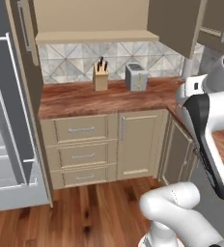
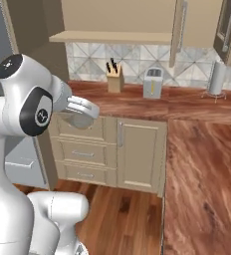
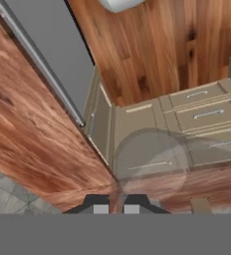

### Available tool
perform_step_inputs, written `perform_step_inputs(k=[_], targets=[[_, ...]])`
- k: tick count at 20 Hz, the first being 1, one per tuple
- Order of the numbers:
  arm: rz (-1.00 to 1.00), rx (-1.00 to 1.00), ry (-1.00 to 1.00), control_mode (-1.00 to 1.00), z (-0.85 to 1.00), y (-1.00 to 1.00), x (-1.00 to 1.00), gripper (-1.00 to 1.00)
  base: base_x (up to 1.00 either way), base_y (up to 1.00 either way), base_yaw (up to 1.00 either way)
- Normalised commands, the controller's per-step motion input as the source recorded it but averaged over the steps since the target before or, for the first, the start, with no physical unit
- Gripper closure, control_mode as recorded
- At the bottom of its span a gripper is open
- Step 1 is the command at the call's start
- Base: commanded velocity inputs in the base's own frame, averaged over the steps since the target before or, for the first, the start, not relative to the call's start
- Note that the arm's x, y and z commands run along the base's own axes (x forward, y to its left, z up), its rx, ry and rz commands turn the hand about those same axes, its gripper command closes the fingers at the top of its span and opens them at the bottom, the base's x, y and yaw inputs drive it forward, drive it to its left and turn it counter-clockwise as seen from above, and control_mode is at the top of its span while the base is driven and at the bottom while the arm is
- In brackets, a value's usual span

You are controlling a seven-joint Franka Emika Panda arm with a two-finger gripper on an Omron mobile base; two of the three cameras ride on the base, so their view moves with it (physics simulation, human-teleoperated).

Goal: There is a bowl on the dining counter. Grab a lemon wedge from the fridge and place it in the bowl. Then get the liquor bottle and glass cup from the cabinet and place them next to the bowl.

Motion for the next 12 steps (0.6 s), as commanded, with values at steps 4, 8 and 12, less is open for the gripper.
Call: perform_step_inputs(k=[4, 8, 12], targets=[[0.00, 0.00, 0.00, 1.00, 0.00, 0.00, 0.00, 1.00, -1.00, -0.29, 0.00], [0.00, 0.00, 0.00, 1.00, 0.00, 0.00, 0.00, 1.00, -1.00, -0.23, 0.00], [0.00, 0.00, 0.00, 1.00, 0.00, 0.00, 0.00, 1.00, -1.00, -0.23, 0.00]])
